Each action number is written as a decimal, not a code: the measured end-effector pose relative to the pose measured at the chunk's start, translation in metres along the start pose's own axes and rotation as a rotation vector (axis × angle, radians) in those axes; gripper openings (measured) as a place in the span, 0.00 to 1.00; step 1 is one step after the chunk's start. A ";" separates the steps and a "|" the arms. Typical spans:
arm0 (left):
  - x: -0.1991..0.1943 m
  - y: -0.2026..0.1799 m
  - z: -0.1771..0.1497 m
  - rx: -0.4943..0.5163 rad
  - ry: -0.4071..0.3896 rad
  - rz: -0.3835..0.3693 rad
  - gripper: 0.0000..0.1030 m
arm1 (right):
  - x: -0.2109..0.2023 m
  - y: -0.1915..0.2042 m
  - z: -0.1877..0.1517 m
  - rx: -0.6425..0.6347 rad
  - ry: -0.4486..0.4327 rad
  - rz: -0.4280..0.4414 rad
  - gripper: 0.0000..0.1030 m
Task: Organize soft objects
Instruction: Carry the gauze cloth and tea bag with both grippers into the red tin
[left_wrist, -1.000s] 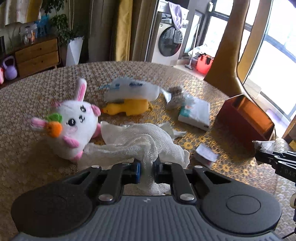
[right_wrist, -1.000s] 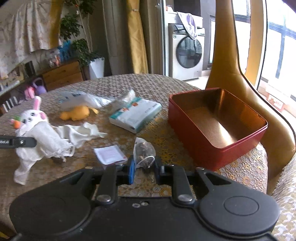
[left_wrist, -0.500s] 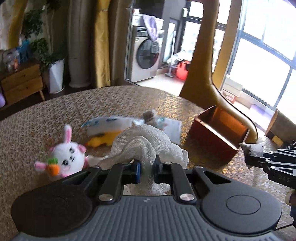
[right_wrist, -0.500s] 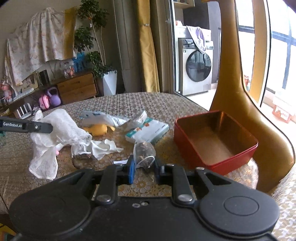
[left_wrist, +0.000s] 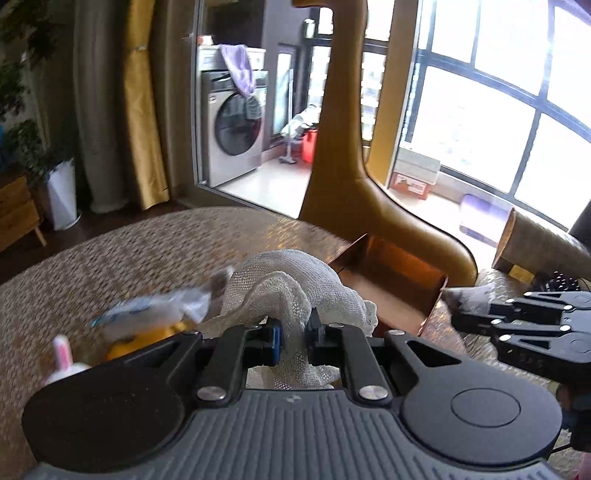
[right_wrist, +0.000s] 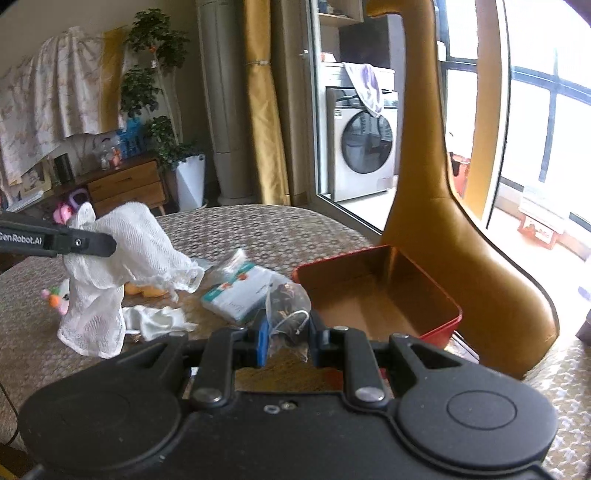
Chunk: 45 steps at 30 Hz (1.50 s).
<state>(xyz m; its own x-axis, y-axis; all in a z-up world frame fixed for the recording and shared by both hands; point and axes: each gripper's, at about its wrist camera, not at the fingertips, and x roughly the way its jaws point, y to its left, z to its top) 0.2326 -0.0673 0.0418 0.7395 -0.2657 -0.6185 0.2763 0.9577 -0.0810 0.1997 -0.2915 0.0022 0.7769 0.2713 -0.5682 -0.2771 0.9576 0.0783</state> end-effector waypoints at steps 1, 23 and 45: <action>0.005 -0.006 0.006 0.010 -0.004 -0.007 0.12 | 0.001 -0.004 0.001 0.005 0.001 -0.006 0.20; 0.150 -0.098 0.072 0.040 0.037 -0.180 0.12 | 0.060 -0.075 0.004 0.054 0.049 -0.084 0.21; 0.287 -0.112 0.040 0.040 0.260 -0.156 0.12 | 0.149 -0.103 -0.007 0.025 0.206 -0.083 0.20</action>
<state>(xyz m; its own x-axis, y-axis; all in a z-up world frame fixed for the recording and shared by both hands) 0.4381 -0.2552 -0.0955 0.5058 -0.3669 -0.7808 0.4021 0.9010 -0.1629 0.3396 -0.3501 -0.0963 0.6640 0.1684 -0.7285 -0.2008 0.9787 0.0431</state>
